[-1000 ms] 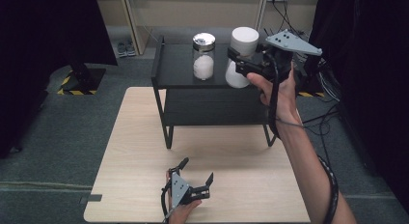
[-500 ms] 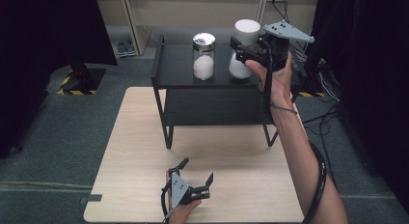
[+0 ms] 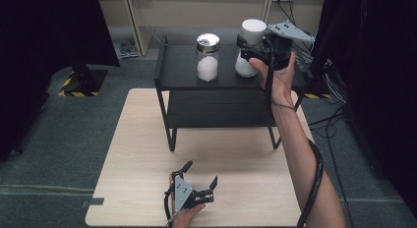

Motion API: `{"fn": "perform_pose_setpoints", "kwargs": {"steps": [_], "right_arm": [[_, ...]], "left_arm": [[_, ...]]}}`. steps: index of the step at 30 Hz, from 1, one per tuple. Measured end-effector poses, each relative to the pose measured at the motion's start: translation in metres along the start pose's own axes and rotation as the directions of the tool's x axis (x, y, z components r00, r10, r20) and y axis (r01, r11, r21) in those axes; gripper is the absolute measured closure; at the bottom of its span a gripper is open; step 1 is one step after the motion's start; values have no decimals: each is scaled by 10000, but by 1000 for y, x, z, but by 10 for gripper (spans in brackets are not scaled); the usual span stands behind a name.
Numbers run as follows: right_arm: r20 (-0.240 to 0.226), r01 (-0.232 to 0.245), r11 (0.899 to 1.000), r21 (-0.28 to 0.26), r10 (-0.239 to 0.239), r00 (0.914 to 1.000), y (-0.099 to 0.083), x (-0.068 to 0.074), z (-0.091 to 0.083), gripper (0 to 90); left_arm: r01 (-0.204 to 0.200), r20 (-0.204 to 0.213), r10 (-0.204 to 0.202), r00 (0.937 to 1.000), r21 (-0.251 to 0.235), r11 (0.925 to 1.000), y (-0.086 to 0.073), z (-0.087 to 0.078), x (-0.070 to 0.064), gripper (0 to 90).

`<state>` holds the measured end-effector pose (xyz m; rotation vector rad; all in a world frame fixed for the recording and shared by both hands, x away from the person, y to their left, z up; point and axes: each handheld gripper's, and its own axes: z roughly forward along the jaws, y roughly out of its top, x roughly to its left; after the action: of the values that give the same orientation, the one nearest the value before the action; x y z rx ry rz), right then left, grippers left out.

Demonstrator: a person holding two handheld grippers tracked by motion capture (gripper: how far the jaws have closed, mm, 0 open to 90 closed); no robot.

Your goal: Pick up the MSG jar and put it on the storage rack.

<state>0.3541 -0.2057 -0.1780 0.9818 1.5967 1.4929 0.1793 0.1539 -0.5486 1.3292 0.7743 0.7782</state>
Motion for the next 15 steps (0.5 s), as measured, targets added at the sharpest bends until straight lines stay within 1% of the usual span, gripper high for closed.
{"fn": "perform_pose_setpoints", "kwargs": {"steps": [8,9,10,11,13,15], "right_arm": [[-10,-57,9999,-131,57,10000,-6,-2,0,339],[-22,-37,9999,-101,37,10000,-5,-2,0,317],[56,-19,9999,-130,20,10000,-5,-1,-1,262],[96,16,9999,-145,-14,10000,-4,-1,-2,231],[-10,109,9998,-175,-109,9999,-3,-1,-4,139],[-214,176,9998,-127,-179,9996,-1,-3,-7,88]], "left_arm": [[27,-8,-27,10000,-28,10000,0,0,0,4],[28,-9,-28,10000,-29,10000,0,0,0,4],[28,-8,-28,10000,-32,10000,0,0,0,4],[24,-10,-24,10000,-26,10000,0,0,0,4],[17,-9,-17,10000,-25,10000,0,0,0,5],[18,-20,-18,10000,-15,10000,0,0,0,5]]}}
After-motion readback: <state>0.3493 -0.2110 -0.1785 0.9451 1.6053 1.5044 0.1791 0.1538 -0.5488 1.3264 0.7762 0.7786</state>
